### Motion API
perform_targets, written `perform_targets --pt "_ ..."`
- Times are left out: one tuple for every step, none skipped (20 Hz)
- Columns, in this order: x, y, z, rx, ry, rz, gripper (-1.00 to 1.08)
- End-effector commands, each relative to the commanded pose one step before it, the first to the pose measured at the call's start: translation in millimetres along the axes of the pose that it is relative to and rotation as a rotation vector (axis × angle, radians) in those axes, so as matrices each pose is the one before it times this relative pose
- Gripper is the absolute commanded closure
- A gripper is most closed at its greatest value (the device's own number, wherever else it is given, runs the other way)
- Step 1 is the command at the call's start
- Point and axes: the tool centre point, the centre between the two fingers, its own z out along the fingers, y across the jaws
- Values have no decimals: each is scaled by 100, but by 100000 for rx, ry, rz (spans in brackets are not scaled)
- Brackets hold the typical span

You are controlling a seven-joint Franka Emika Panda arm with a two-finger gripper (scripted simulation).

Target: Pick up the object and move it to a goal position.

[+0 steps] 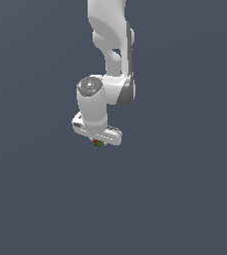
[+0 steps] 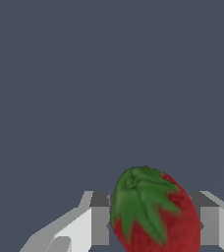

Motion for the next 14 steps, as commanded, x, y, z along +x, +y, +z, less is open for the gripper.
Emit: perform_targets --pt "651 79 -2652 -15 81 36 108" --pt "270 22 -1040 0 0 0 108" --pt "260 20 -990 0 0 0 108" --pt "251 23 -929 -44 4 20 108" --pt "237 15 -871 0 0 0 108" --pt "226 13 -808 0 0 0 108" --pt "215 10 -747 0 0 0 108" --pt "203 8 -688 0 0 0 108" --pt "189 6 -631 0 0 0 108" --pt "175 5 -575 0 0 0 108" --pt "160 4 -520 0 0 0 108" --pt "141 -18 -464 24 -7 -42 108" --pt "132 1 -409 0 0 0 108" --pt "118 0 -354 0 0 0 108"
